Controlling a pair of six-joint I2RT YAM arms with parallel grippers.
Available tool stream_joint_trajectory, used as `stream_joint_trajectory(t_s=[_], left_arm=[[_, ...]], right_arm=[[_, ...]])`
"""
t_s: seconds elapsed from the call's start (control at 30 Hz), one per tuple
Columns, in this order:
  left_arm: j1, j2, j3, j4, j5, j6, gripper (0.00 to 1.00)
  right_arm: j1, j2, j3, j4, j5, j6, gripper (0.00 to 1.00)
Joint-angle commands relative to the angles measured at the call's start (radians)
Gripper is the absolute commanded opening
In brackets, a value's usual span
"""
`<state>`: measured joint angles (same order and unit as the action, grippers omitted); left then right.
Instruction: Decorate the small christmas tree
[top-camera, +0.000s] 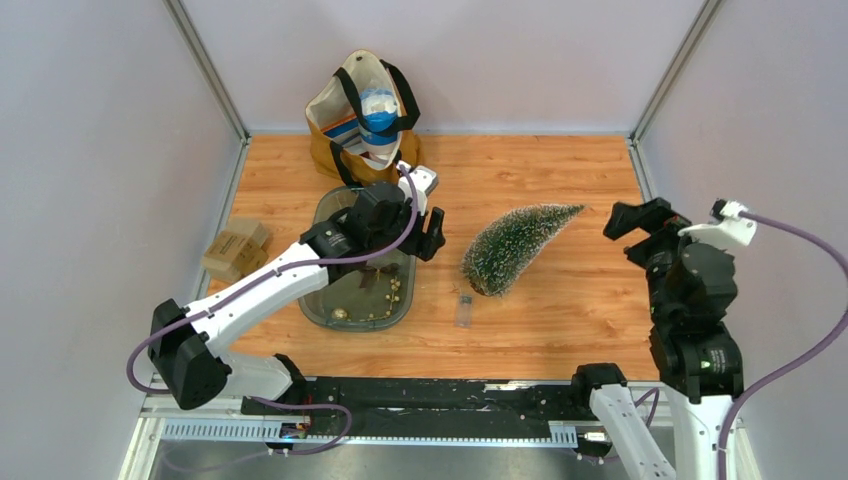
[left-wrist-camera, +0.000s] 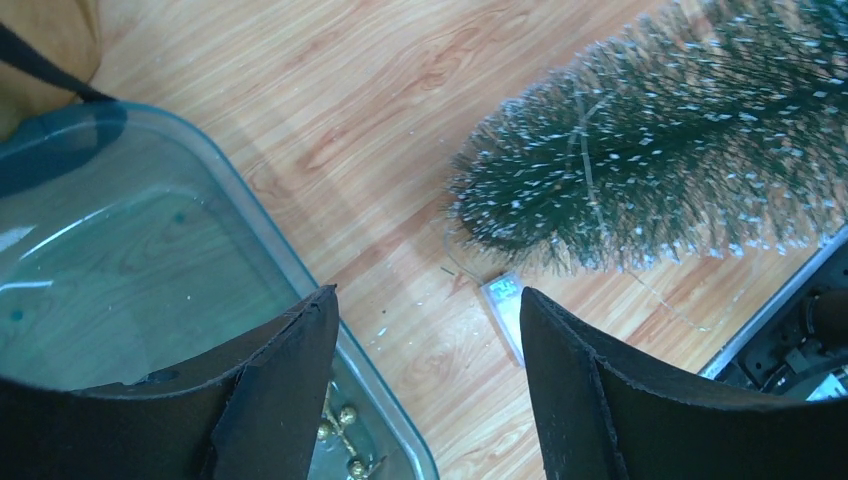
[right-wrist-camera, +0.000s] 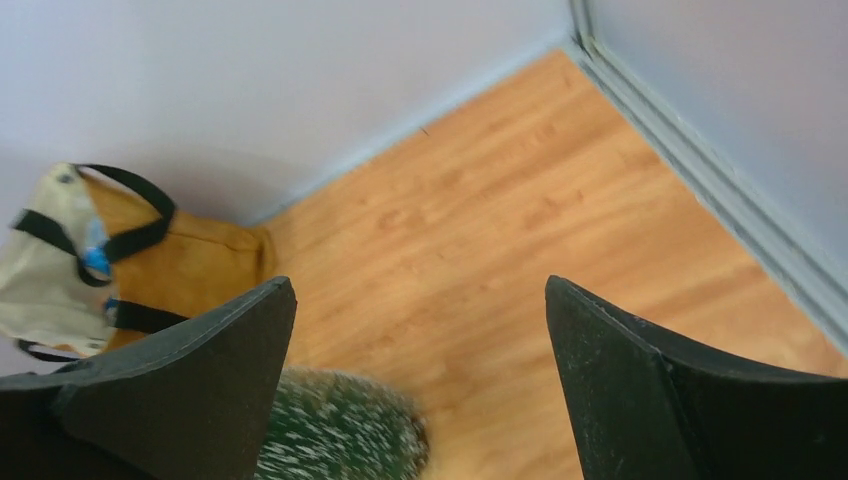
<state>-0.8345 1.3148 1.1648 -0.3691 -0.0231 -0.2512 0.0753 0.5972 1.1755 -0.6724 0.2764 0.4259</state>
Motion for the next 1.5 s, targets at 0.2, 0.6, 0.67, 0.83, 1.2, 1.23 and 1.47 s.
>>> stream_joint_trajectory(t_s=[0.2,0.6,0.67,0.83,1.2,1.23,1.47], left_arm=[[0.038,0.032,-0.01,0.024,0.104,-0.121,0.75],[0.038,0.17,-0.008,0.05,0.127,-0.224,0.7],[0.038,0.178,-0.008,0.052,0.123,-0.235,0.69],[0.038,0.207,-0.008,0.071,0.138,-0.255,0.69],[0.038,0.288,0.039,0.093,0.161,-0.29,0.68],[0.038,0.294,0.045,0.094,0.161,-0.292,0.68],[0.038,0.357,0.093,0.093,0.161,-0.295,0.67]], right_arm=[[-0.023,-0.177,-0.497,-0.164,-0.185,0.338,0.84],[-0.002,0.017,-0.918,0.314,-0.629,0.49,0.32],[0.035,0.1,-0.928,0.405,-0.631,0.496,0.32],[0.127,0.286,-0.929,0.601,-0.579,0.534,0.33],[0.234,0.553,-0.895,0.862,-0.52,0.629,0.34],[0.239,0.572,-0.898,0.887,-0.517,0.642,0.34],[0.247,0.693,-0.855,0.979,-0.503,0.66,0.34]])
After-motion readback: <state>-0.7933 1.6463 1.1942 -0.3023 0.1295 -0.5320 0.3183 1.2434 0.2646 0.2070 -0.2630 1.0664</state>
